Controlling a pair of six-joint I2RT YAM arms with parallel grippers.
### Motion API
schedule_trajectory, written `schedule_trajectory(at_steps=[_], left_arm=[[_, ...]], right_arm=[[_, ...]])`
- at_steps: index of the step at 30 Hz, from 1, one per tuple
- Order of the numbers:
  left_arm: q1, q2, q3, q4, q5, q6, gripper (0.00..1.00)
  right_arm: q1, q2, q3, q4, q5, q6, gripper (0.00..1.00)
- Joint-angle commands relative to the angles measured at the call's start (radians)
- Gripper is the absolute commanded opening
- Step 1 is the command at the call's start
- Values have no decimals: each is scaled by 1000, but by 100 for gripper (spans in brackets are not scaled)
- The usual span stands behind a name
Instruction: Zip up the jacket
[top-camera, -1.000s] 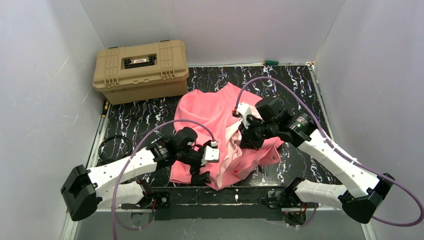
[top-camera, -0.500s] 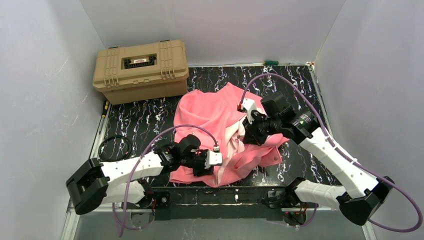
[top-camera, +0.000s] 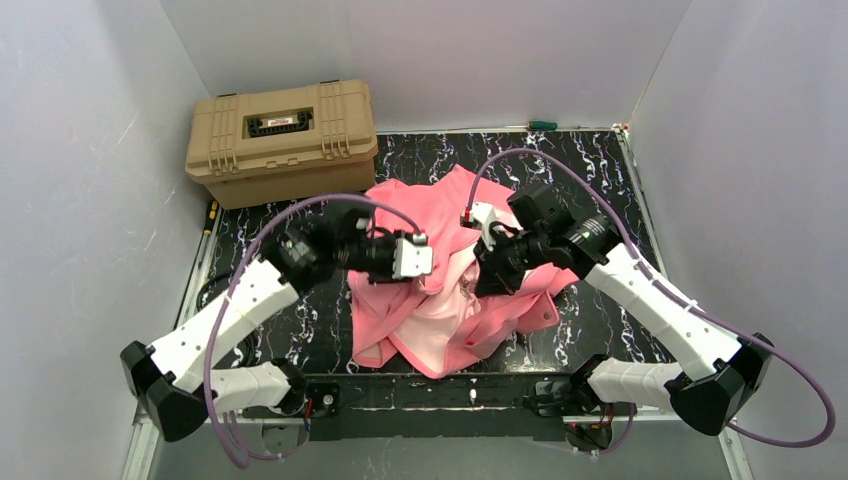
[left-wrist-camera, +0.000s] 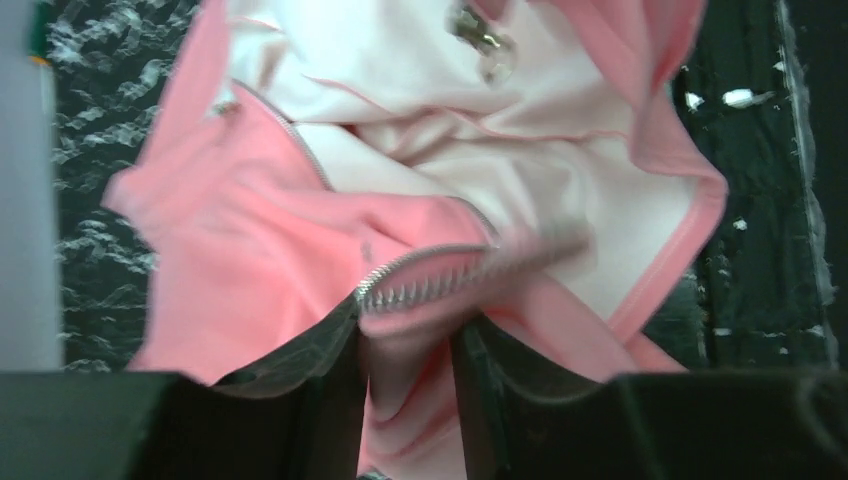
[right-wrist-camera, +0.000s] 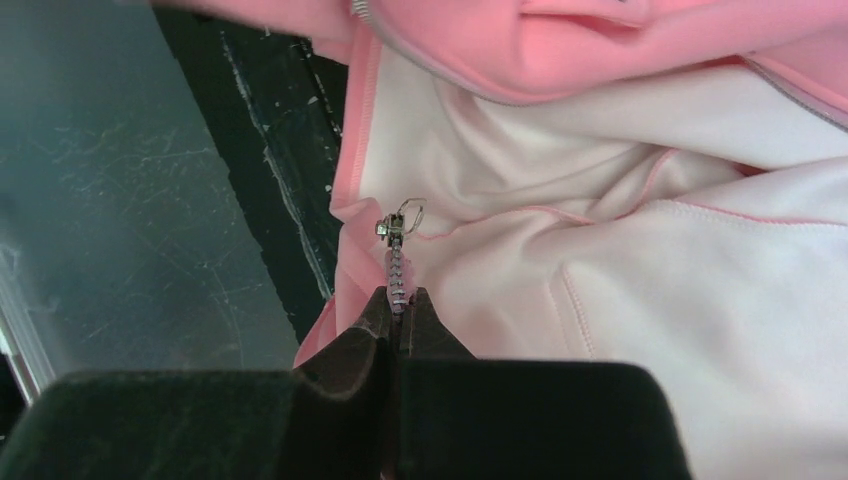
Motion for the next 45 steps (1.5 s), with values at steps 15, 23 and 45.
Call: schedule_trajectory(at_steps=[15, 23, 45], left_arm=[[19, 91, 257, -464, 196, 79, 11], [-75, 11, -109, 33, 184, -334, 98], [-441, 44, -406, 565, -579, -269, 98]], right_arm=[[84, 24, 108, -50, 61, 7, 1], [83, -11, 65, -39, 107, 33, 1], [75, -116, -45, 26, 169, 94, 1]])
